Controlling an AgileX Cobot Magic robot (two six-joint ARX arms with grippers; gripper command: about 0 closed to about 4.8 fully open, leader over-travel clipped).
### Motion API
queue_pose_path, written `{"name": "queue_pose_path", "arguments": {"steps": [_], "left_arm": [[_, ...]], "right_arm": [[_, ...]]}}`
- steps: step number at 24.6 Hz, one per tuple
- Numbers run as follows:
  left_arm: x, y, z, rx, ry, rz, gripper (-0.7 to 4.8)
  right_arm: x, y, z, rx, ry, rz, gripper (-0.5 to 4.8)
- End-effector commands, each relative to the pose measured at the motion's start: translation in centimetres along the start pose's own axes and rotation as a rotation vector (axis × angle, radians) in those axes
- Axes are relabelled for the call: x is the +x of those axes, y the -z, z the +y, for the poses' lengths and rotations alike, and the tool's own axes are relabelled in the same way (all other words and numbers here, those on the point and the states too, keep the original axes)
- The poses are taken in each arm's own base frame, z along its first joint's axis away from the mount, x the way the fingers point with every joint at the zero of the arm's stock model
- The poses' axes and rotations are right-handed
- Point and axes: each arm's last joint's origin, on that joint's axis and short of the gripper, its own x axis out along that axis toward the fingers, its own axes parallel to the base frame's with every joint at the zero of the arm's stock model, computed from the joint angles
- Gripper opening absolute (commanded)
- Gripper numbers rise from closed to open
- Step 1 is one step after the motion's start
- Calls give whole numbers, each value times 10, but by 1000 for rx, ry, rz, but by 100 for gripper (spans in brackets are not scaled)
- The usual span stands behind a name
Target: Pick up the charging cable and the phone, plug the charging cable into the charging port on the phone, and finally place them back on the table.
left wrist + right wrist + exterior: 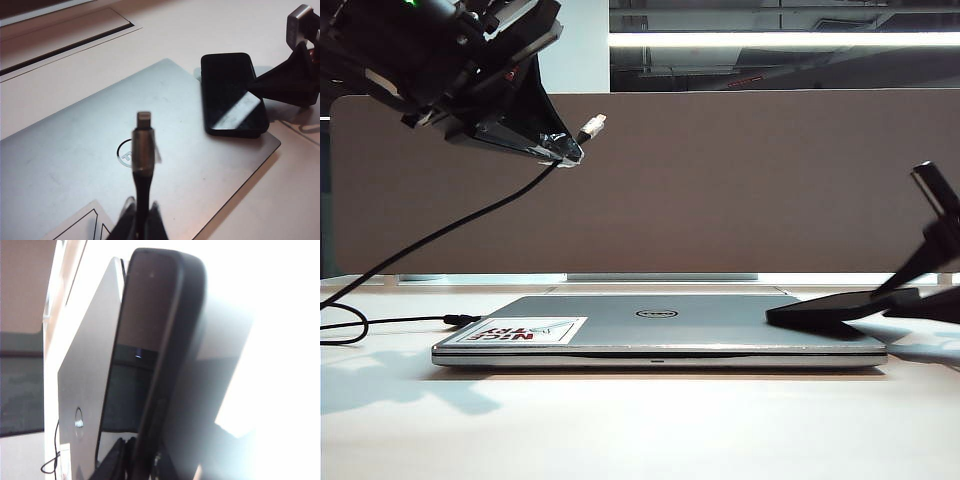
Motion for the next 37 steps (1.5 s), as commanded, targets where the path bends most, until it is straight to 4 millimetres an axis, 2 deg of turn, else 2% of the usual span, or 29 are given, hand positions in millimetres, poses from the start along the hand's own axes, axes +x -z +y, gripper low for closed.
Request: {"name": "queue_pose_path", "arguments": {"steps": [1, 3, 8, 12, 18, 24, 27, 34, 37], "left_arm": [[-1, -5, 0, 0, 1, -30, -7], [-1, -5, 0, 0, 1, -28, -6], [-1, -5, 0, 0, 2, -30, -7], [-1, -5, 0, 1, 3, -29, -7], [-1, -5, 0, 1, 3, -31, -6], [-1, -5, -1, 1, 3, -31, -6], [-1, -5, -1, 1, 3, -31, -7], [-1, -7, -1, 4, 3, -54, -6], [-1, -7, -2, 6, 7, -55, -7]], "right_arm": [[8, 21, -18, 43, 124, 95, 32], [9, 20, -15, 7, 107, 82, -7], [8, 14, -5, -36, 56, 59, -7], [-2, 8, 14, -88, 2, 5, -7], [-30, 2, 50, -190, -25, -89, -7], [-78, -5, 108, -423, 75, -79, -7], [-95, -7, 129, -499, 111, -66, -7], [-129, -15, 170, -636, 243, -71, -7], [-137, -14, 178, -650, 282, -46, -7]]}}
